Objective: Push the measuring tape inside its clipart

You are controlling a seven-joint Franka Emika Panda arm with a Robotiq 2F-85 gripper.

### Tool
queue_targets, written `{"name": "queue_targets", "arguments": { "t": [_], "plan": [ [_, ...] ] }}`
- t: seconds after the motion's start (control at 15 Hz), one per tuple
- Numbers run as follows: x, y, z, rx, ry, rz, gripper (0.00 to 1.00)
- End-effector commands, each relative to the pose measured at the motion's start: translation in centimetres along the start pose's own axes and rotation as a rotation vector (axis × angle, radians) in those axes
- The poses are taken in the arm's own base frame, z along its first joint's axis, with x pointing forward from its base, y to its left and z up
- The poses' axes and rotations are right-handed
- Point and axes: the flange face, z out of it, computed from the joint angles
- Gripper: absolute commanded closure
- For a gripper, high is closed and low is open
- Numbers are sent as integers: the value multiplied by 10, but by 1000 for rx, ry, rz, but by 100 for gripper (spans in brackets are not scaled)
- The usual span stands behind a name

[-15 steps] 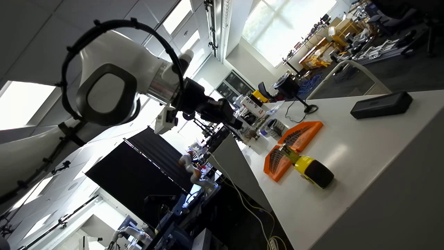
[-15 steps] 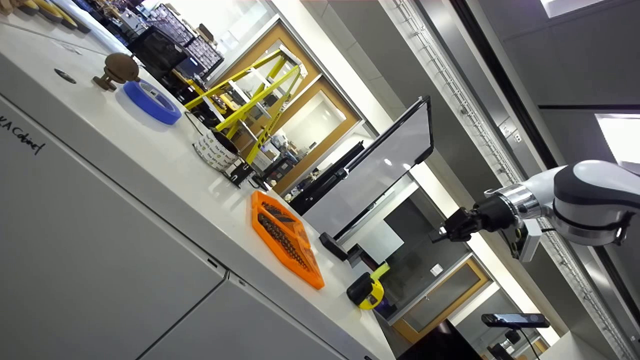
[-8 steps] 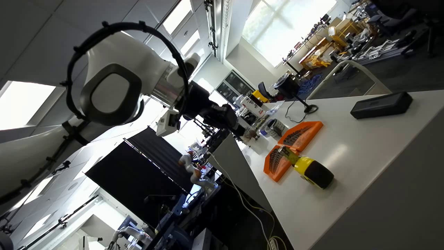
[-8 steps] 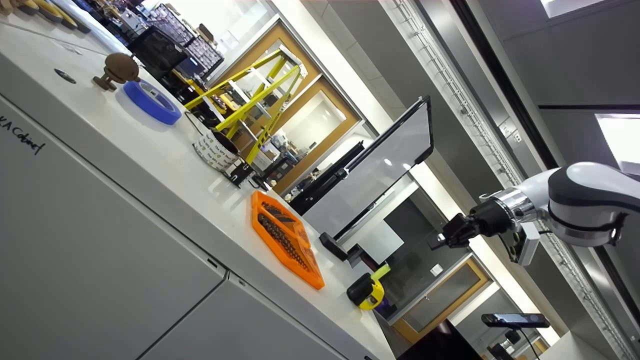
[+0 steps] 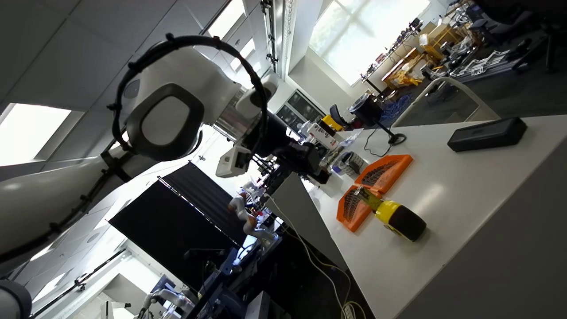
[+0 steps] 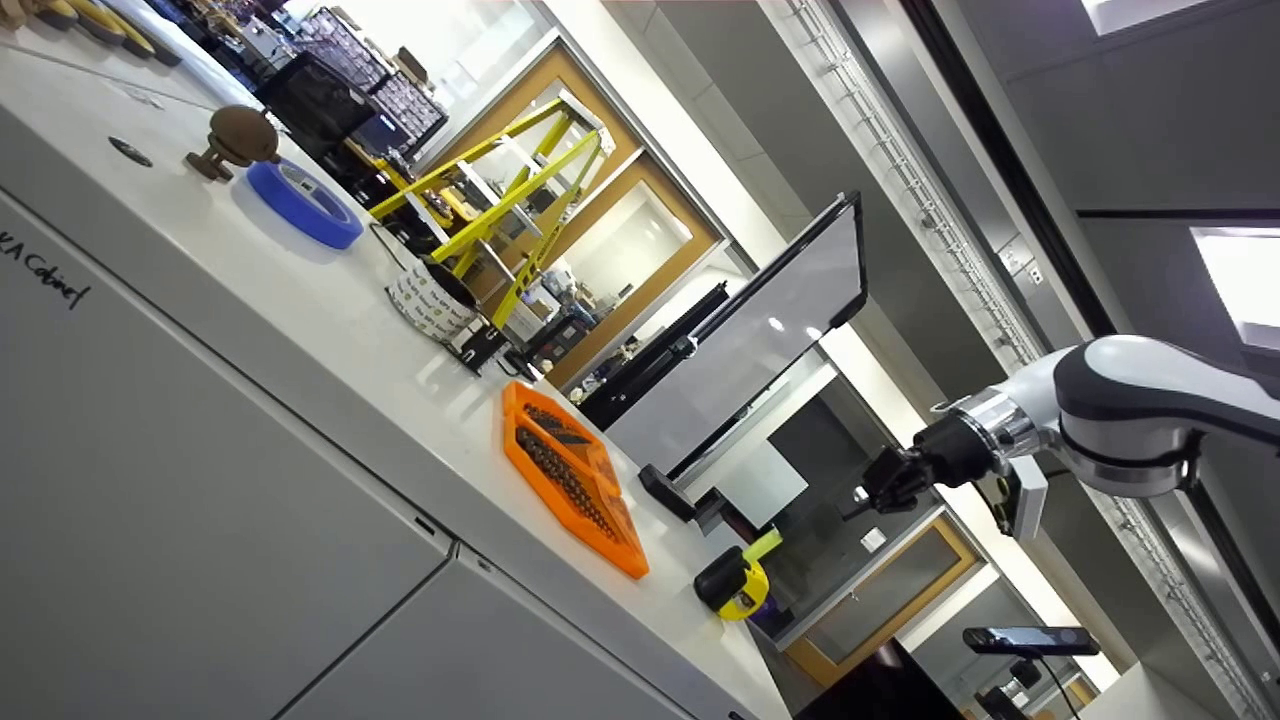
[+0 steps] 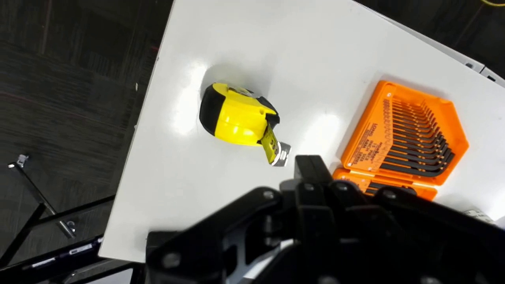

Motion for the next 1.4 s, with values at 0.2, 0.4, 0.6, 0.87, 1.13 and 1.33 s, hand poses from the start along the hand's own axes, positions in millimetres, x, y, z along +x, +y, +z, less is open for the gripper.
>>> {"name": "queue_targets", "arguments": {
  "t": [0.2, 0.4, 0.6, 0.87, 1.13, 1.33],
  "plan": [
    [13, 8, 38, -50, -22, 30, 100],
    [17, 10, 50, -74, -16, 33, 100],
    [20, 9, 57, -85, -5, 39, 100],
    [21, 8, 62, -84, 16, 40, 100],
    [21, 8, 65, -69, 23, 40, 100],
    [22, 7, 65, -56, 24, 40, 100]
  ]
}}
